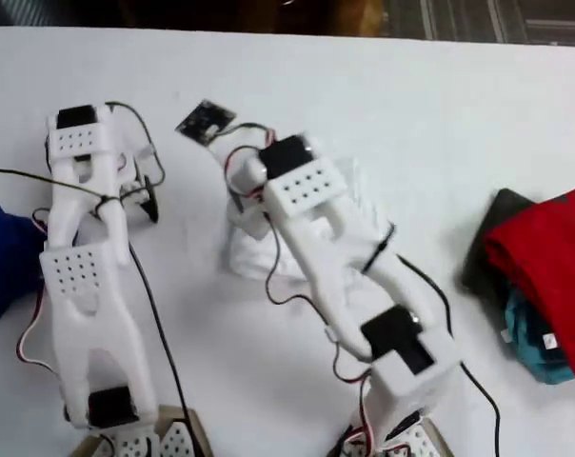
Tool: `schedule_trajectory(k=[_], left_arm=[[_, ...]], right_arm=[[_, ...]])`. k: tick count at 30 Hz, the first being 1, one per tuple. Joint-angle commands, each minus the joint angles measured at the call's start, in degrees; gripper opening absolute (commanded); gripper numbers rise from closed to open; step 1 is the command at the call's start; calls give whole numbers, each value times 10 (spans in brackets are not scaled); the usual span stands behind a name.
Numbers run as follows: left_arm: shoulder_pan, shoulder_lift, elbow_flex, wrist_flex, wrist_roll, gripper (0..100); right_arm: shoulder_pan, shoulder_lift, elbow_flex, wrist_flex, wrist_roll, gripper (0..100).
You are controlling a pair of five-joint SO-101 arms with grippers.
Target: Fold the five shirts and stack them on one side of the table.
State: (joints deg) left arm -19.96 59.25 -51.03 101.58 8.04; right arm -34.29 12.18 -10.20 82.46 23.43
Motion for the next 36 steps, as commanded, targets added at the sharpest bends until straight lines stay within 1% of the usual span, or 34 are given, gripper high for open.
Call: schedule_trajectory(k=[1,6,8,18,26,31,36], left_arm=[[-16,4,-1,7,-4,195],[-15,4,0,7,-4,195],[-15,4,0,7,-4,195],[-15,4,1,7,-4,195],[-15,4,2,7,-4,195],[-15,4,2,7,-4,195],[-15,4,1,7,-4,195]], right_arm=[[-15,25,-4,-26,-8,18],[-29,102,-4,-24,-8,18],[-31,116,-4,-8,-8,18],[-38,125,-4,75,-9,18],[-32,120,3,112,-8,18],[-27,68,-64,168,-4,18],[26,26,-149,167,-3,18]])
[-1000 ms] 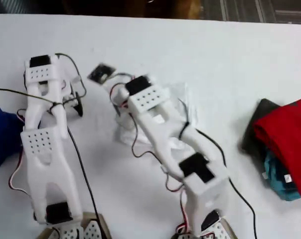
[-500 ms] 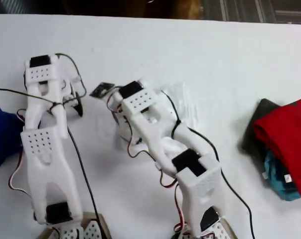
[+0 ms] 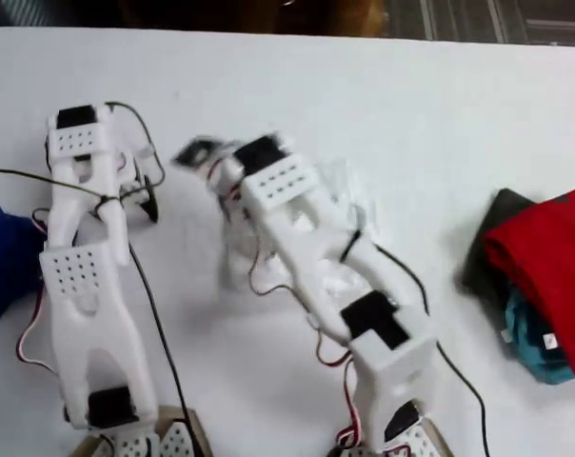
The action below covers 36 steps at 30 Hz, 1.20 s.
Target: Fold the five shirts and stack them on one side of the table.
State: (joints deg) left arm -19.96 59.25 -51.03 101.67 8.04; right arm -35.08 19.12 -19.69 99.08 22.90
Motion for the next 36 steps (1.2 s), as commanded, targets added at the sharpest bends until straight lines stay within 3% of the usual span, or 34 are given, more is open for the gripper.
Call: schedule_trajectory(k=[1,7,12,25,32,36], left_arm=[[-14,4,0,6,-4,195],[-14,4,0,6,-4,195],[-11,4,0,5,-4,195],[-9,4,-1,1,-4,195],[-8,4,-1,1,-4,195],[-8,4,-1,1,-4,195]], right_arm=[[51,-42,-70,-10,3,18],[176,36,-129,-122,1,18],[240,141,-221,-136,1,18],[281,336,-456,-29,3,18],[324,342,-547,22,3,18],[311,302,-550,22,3,18]])
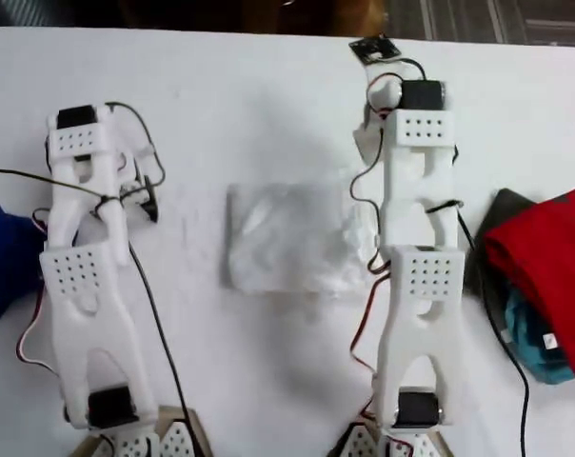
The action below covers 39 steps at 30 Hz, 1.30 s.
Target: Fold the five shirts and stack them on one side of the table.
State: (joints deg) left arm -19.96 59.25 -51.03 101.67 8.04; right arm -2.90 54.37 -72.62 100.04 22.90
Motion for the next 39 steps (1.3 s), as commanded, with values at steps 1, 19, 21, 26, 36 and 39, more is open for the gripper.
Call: schedule_trajectory(k=[1,19,21,26,36,39], left_arm=[[-8,4,-1,1,-4,195],[-8,4,0,1,-4,195],[-8,4,0,1,-4,195],[-8,4,0,1,-4,195],[-8,4,1,1,-4,195],[-8,4,1,2,-4,195]], right_arm=[[-22,-62,-20,14,2,18],[-144,-144,244,13,-3,18],[-126,-144,264,13,-3,18],[-92,-144,302,13,-3,18],[-50,-149,358,14,-3,18],[-29,-150,363,14,-3,18]])
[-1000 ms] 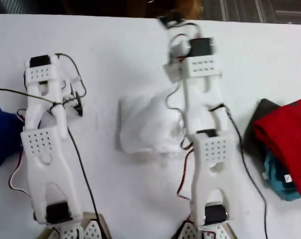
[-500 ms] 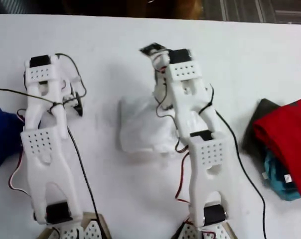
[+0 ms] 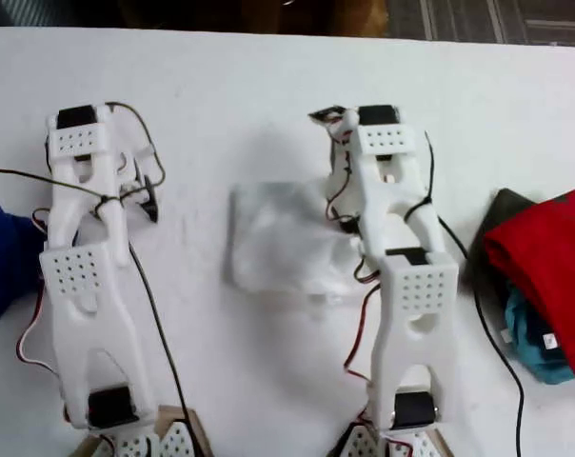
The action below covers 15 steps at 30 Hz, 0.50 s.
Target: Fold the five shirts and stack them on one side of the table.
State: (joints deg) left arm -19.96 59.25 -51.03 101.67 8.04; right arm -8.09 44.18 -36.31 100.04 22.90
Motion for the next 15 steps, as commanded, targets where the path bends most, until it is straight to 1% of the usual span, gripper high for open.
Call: schedule_trajectory(k=[1,5,9,15], left_arm=[[-8,4,1,2,-4,195],[-8,4,1,2,-4,195],[-8,4,1,2,-4,195],[-8,4,0,1,-4,195]], right_arm=[[31,-48,0,15,-3,18],[59,-50,0,15,-2,18],[60,-93,0,15,-1,18],[1,-187,-4,13,1,18]])
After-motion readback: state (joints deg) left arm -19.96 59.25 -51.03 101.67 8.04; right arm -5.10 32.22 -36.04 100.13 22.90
